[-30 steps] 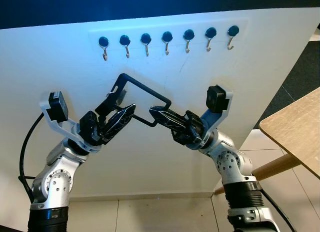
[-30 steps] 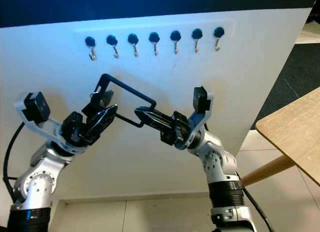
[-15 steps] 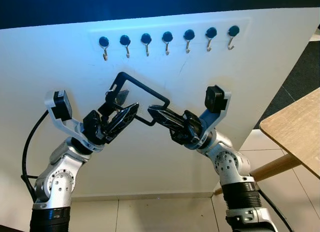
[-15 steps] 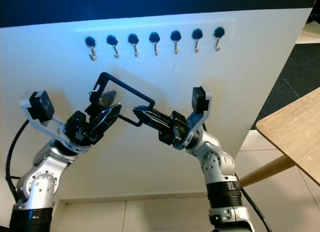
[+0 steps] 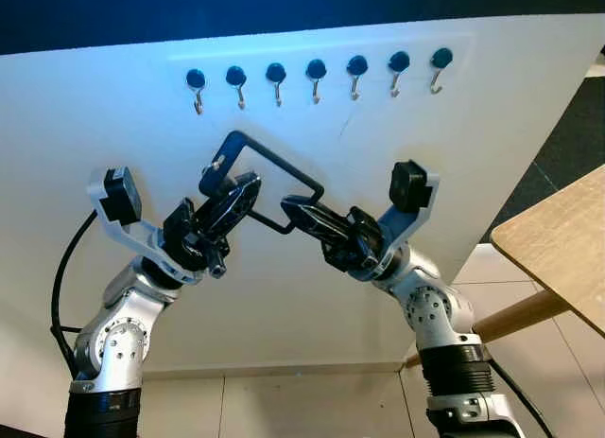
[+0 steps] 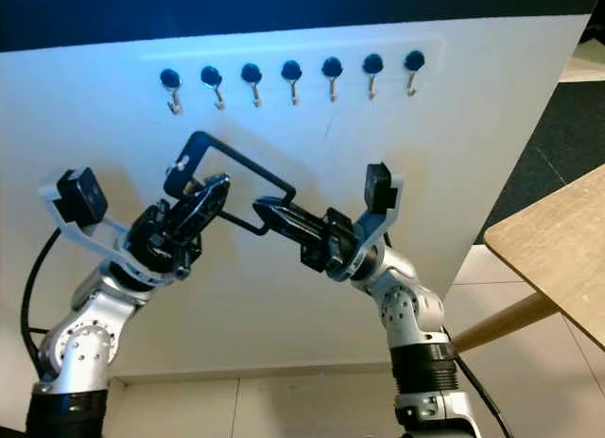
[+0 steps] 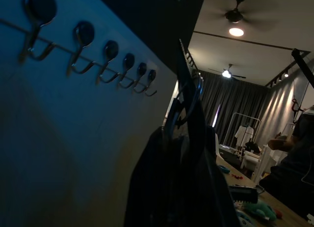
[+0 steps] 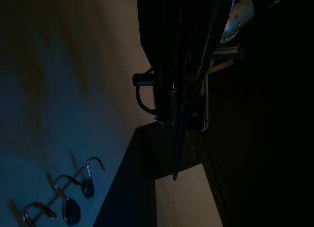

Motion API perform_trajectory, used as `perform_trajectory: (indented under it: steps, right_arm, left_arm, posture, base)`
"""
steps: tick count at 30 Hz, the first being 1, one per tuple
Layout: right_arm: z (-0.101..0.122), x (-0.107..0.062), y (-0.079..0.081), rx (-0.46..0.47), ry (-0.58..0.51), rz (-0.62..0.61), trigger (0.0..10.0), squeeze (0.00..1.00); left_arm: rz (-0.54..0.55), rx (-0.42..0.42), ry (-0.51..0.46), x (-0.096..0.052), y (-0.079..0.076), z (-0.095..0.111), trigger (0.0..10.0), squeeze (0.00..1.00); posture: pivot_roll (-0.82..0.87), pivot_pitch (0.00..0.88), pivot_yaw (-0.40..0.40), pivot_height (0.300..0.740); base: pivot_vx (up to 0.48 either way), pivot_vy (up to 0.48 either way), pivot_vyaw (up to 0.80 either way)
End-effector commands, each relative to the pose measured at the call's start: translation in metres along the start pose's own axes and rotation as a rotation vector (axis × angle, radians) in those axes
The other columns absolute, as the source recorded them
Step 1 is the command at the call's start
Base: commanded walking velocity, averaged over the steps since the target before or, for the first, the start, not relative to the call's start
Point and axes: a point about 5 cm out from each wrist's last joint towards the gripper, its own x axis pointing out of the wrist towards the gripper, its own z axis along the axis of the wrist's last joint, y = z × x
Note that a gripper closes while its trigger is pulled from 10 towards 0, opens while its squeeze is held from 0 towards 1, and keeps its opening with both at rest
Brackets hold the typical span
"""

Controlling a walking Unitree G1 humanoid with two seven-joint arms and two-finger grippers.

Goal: Hang keys on a hook

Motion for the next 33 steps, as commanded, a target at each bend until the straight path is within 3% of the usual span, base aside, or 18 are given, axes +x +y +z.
perform_trajectory:
  steps: [1,7,13,14,16,17,21,22,23,24,26,27,29,33]
  right_arm:
    - [-0.002,0.002,0.002,-0.003,0.004,0.009,10.0,0.0]
    - [-0.003,0.002,0.001,-0.008,0.005,0.002,10.0,0.0]
    - [-0.004,0.003,-0.001,-0.026,0.008,-0.032,10.0,0.0]
    - [-0.004,0.003,-0.002,-0.013,0.004,-0.047,10.0,0.0]
    - [-0.004,0.003,-0.004,-0.002,0.001,-0.057,10.0,0.0]
    - [-0.003,0.003,-0.004,0.003,-0.007,-0.06,10.0,1.0]
    - [-0.001,0.002,-0.004,0.008,-0.028,-0.061,10.0,1.0]
    - [0.0,-0.001,-0.005,0.01,-0.036,-0.065,10.0,1.0]
    - [0.002,-0.011,-0.006,0.01,-0.04,-0.087,10.0,1.0]
    - [0.002,-0.011,-0.006,0.01,-0.04,-0.087,10.0,1.0]
    - [0.005,-0.024,-0.006,0.005,-0.029,-0.113,10.0,1.0]
    - [0.005,-0.024,-0.006,0.005,-0.029,-0.113,10.0,1.0]
    - [0.007,-0.038,-0.007,-0.002,-0.008,-0.144,10.0,1.0]
    - [0.009,-0.048,-0.008,-0.012,0.017,-0.178,10.0,1.0]
  left_arm:
    - [0.017,0.029,-0.004,-0.001,0.001,0.007,0.0,0.0]
    - [0.016,0.032,-0.005,0.0,0.001,0.007,0.3,0.0]
    - [0.012,0.036,-0.005,0.001,0.001,0.008,1.5,0.0]
    - [0.011,0.037,-0.005,0.002,0.001,0.008,2.6,0.0]
    - [0.01,0.037,-0.004,0.002,0.001,0.008,2.6,0.0]
    - [0.01,0.037,-0.005,0.002,0.001,0.008,3.6,0.0]
    - [0.008,0.039,-0.006,0.003,0.001,0.008,3.9,0.0]
    - [0.007,0.045,-0.006,0.003,0.001,0.009,5.0,0.0]
    - [0.003,0.061,-0.003,0.002,0.001,0.014,7.1,0.0]
    - [0.003,0.061,-0.003,0.002,0.001,0.014,7.1,0.0]
    - [0.002,0.089,0.018,-0.002,0.002,0.02,8.4,0.0]
    - [0.002,0.089,0.018,-0.002,0.002,0.02,8.4,0.0]
    - [0.011,0.139,0.065,-0.008,0.005,0.028,9.4,0.0]
    - [0.025,0.188,0.129,-0.014,0.009,0.036,10.0,0.0]
  posture:
    - [-0.05,0.075,0.067,0.74]
    - [-0.05,0.075,0.067,0.74]
    - [-0.05,0.075,0.067,0.74]
    - [-0.05,0.075,0.067,0.74]
    - [-0.05,0.075,0.067,0.74]
    - [-0.05,0.075,0.067,0.74]
    - [-0.05,0.075,0.067,0.74]
    - [-0.05,0.075,0.067,0.74]
    - [-0.05,0.073,0.066,0.74]
    - [-0.05,0.073,0.066,0.74]
    - [-0.05,0.073,0.066,0.74]
    - [-0.05,0.073,0.066,0.74]
    - [-0.05,0.073,0.063,0.74]
    - [-0.05,0.071,0.061,0.74]
  base:
    - [0.0,0.0,0.0]
    - [0.0,0.0,0.0]
    - [0.0,0.0,0.0]
    - [0.0,0.0,0.0]
    - [0.0,0.0,0.0]
    - [0.0,0.0,0.0]
    - [0.0,0.0,0.0]
    - [0.0,0.0,0.0]
    - [0.0,0.0,0.0]
    - [0.0,0.0,0.0]
    - [0.0,0.0,0.0]
    - [0.0,0.0,0.0]
    - [0.0,0.0,0.0]
    - [0.0,0.0,0.0]
